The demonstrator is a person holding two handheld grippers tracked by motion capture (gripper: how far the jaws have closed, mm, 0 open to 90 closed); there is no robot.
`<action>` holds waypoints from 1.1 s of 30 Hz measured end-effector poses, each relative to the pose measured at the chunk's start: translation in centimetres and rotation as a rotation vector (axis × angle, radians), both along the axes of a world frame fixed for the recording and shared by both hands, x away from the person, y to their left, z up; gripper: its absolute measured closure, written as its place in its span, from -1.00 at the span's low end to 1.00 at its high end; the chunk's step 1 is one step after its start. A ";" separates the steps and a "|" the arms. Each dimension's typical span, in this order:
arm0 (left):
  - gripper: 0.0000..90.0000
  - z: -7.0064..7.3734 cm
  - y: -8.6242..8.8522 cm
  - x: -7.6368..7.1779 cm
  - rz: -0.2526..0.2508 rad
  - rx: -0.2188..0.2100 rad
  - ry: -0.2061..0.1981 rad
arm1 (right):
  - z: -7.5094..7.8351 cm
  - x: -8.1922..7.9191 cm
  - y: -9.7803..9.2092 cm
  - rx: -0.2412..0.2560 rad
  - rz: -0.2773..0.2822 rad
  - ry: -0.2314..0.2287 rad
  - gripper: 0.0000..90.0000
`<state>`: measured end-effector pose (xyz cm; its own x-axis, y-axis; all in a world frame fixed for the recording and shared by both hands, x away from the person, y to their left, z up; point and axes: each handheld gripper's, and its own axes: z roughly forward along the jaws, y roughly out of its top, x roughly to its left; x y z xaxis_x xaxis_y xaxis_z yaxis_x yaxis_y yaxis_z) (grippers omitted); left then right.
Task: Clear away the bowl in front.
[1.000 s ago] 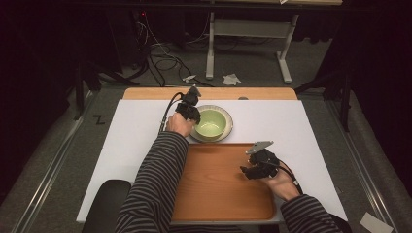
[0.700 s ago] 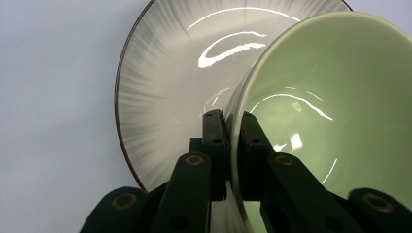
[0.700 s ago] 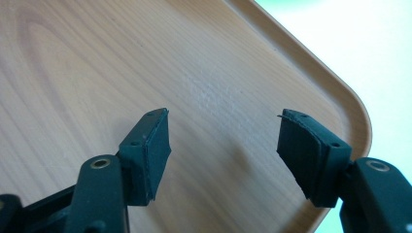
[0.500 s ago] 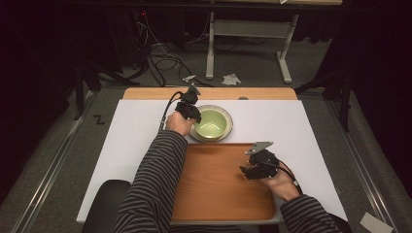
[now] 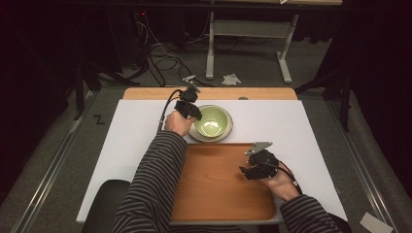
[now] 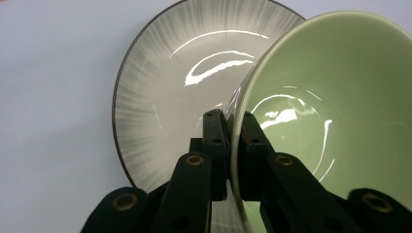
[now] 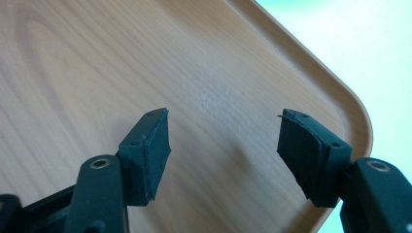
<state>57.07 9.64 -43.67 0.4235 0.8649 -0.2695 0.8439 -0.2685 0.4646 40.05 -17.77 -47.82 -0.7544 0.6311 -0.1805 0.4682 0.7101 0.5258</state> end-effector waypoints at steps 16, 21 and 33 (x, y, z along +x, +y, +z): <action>0.90 2.2 0.7 -1.7 -0.054 -0.020 -0.022 | 0.0 0.2 0.0 -0.009 -0.010 0.022 -0.08; 0.90 3.0 0.7 -2.5 -0.079 -0.021 -0.036 | 0.0 0.4 -0.2 0.003 -0.024 0.037 -0.07; 0.90 4.2 0.3 -4.4 -0.155 -0.016 -0.052 | -0.2 0.2 0.2 0.015 0.022 0.061 -0.10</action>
<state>52.70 9.90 -39.49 0.5653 0.7837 -0.2573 0.7678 -0.3859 0.5115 40.28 -17.61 -47.98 -0.7775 0.6166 -0.1239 0.4843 0.7126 0.5076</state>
